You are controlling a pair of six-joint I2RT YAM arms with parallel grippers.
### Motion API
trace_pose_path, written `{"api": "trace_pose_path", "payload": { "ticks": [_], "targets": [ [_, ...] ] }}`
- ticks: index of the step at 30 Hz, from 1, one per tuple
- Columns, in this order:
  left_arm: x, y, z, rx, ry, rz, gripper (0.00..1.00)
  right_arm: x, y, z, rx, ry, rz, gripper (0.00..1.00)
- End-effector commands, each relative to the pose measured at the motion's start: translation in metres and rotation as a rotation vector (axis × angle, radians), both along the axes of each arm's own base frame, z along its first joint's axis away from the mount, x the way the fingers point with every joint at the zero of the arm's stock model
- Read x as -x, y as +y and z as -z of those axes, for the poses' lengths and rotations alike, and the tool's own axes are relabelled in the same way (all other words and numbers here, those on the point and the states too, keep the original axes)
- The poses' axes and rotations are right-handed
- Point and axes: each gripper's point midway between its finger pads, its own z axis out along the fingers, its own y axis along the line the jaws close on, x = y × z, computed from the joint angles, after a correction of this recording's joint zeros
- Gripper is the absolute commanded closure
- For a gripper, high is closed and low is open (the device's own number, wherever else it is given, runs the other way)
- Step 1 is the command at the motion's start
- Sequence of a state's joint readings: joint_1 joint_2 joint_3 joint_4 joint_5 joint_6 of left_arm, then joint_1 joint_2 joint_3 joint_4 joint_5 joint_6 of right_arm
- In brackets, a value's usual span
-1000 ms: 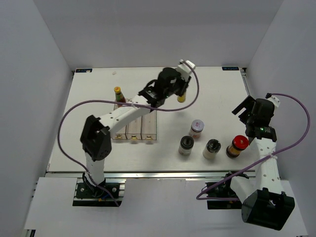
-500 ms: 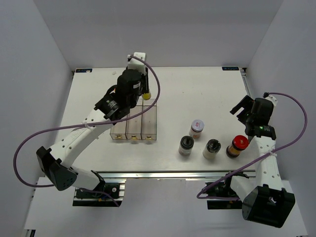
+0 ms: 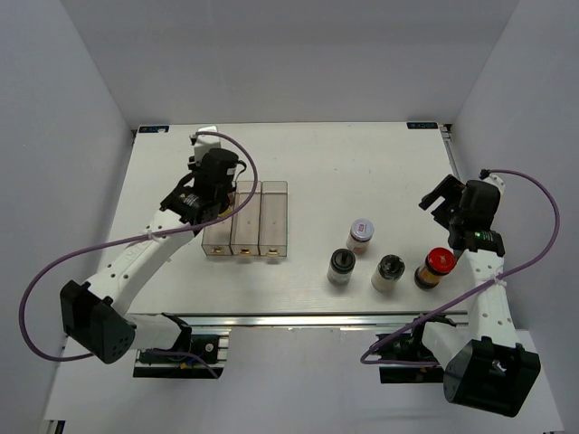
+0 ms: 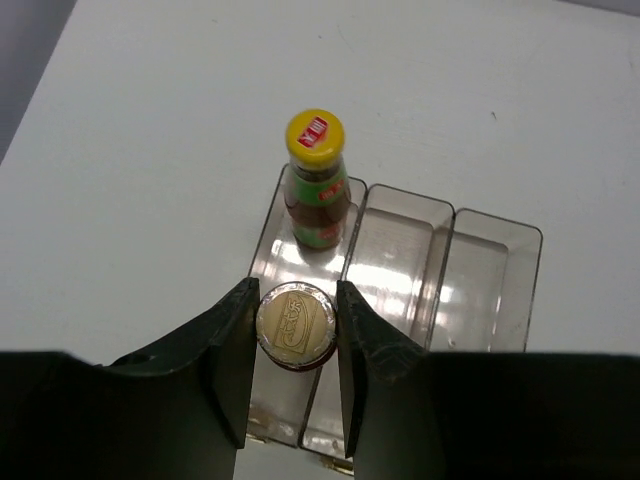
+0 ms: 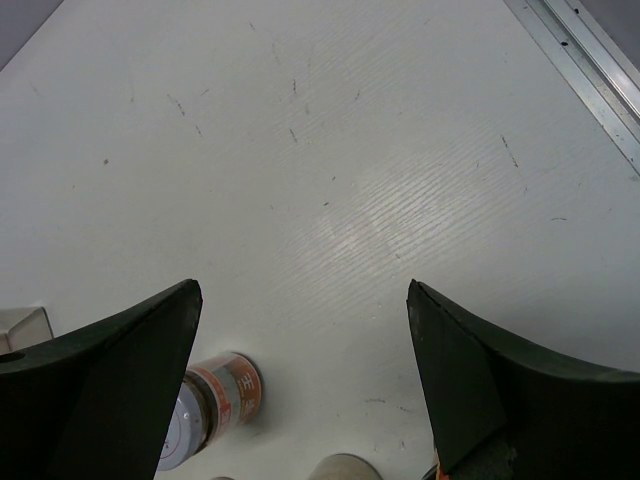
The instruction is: Organize the condiment bottles
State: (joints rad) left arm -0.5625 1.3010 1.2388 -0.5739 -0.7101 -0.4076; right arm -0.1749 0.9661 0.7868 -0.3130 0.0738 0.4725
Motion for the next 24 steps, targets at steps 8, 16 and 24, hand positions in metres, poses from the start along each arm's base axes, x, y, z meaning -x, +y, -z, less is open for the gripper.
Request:
{"api": "trace_pose_path", "payload": {
  "ticks": [8, 16, 24],
  "targets": [
    [-0.028, 0.032, -0.002, 0.09, -0.154, -0.084, 1.0, -0.005, -0.001, 0.0, -0.005, -0.021, 0.003, 0.12],
    [-0.037, 0.027, 0.02, 0.108, -0.125, -0.044, 1.0, -0.006, -0.001, 0.003, -0.006, -0.015, 0.006, 0.11],
    [-0.039, 0.029, 0.053, 0.067, -0.041, -0.069, 1.0, -0.006, -0.001, 0.008, -0.013, 0.001, 0.007, 0.11]
  ]
}}
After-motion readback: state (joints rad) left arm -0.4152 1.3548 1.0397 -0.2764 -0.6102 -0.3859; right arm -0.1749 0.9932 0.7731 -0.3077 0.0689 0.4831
